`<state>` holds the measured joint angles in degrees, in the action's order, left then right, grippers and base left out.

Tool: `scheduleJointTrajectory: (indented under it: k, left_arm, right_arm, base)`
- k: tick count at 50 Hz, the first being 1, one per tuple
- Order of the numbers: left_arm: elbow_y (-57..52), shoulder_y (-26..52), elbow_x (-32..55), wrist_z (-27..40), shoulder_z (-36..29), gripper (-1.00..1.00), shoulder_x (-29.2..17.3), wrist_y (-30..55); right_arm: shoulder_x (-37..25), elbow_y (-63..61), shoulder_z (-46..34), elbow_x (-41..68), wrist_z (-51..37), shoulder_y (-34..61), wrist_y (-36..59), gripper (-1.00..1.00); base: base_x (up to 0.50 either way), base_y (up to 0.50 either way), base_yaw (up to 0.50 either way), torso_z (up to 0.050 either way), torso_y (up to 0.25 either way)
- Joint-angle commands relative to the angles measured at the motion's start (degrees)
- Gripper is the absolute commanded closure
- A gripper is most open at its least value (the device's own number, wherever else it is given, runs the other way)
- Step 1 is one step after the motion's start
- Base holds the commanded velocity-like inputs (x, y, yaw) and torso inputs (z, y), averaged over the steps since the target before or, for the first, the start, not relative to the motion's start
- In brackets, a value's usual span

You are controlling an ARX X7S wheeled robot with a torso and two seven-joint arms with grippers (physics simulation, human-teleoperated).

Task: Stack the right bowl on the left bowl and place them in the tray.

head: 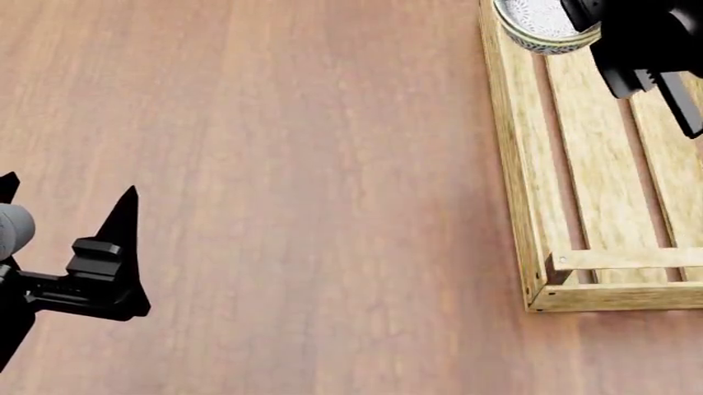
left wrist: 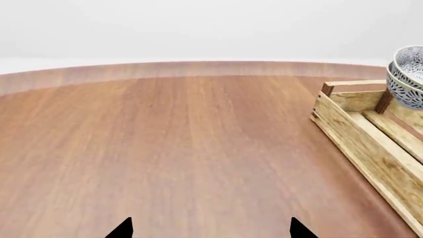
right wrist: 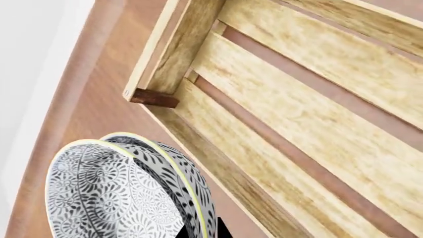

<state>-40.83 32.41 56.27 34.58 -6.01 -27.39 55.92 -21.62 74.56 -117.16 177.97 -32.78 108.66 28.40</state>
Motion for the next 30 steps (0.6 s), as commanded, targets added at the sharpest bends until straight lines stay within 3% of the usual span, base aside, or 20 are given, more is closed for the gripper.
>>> scheduleJointTrajectory:
  k: [1, 30]
  left_arm:
    - [0.1, -0.4, 0.1, 0.0, 0.0, -1.00, -0.3, -0.4]
    - [1.0, -0.5, 0.0, -0.1, -0.6, -1.00, -0.5, -1.2]
  right_arm:
    - [-2.6, 0.4, 3.0, 0.6, -0.4, -0.4, -3.3, 1.00]
    - [-5.5, 0.4, 3.5, 0.3, 0.1, -5.2, -6.7, 1.00]
  base:
    - [0.00, 0.00, 0.00, 0.000, 0.000]
    - [0.00, 0.00, 0.00, 0.000, 0.001]
